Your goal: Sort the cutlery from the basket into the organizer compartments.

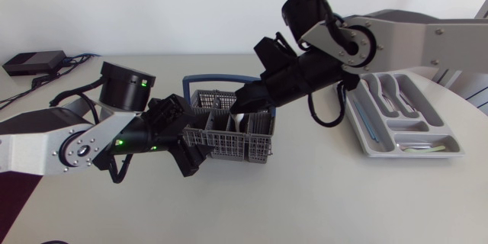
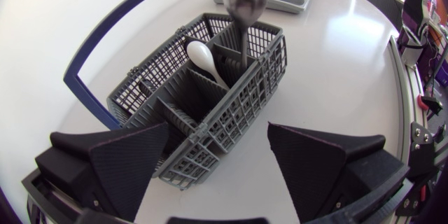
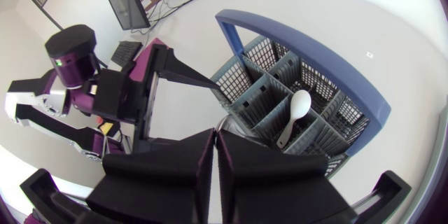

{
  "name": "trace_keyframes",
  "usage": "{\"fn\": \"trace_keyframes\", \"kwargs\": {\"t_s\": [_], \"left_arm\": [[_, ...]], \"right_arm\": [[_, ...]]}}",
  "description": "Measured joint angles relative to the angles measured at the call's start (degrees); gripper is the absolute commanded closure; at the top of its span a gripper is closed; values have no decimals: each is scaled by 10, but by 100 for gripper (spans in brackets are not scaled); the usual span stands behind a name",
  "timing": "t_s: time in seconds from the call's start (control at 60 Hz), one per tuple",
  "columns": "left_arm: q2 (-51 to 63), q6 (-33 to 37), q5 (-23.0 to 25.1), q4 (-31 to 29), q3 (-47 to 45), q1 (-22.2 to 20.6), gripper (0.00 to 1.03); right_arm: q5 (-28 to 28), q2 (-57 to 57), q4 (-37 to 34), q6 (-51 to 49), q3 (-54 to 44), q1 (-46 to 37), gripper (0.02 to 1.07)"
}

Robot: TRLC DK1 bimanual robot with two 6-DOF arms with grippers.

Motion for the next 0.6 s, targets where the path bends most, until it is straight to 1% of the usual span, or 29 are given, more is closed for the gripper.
{"fn": "trace_keyframes", "kwargs": {"t_s": [0.133, 0.233, 0.35, 0.467, 0.6], "left_arm": [[-3, 0, 0, -4, 0, -4, 6], [-5, 0, 0, -5, 0, -7, 6], [-9, 0, 0, -10, 0, -8, 6], [-16, 0, 0, -13, 0, -11, 6], [-18, 0, 0, -14, 0, -11, 6]], "right_arm": [[-58, -43, -28, 0, 0, -33, 101], [-82, -92, -55, 0, 0, -61, 101], [-86, -148, -89, -9, 0, -99, 101], [-82, -191, -135, -43, -3, -154, 101], [-48, -223, -169, -98, -32, -223, 101]]}}
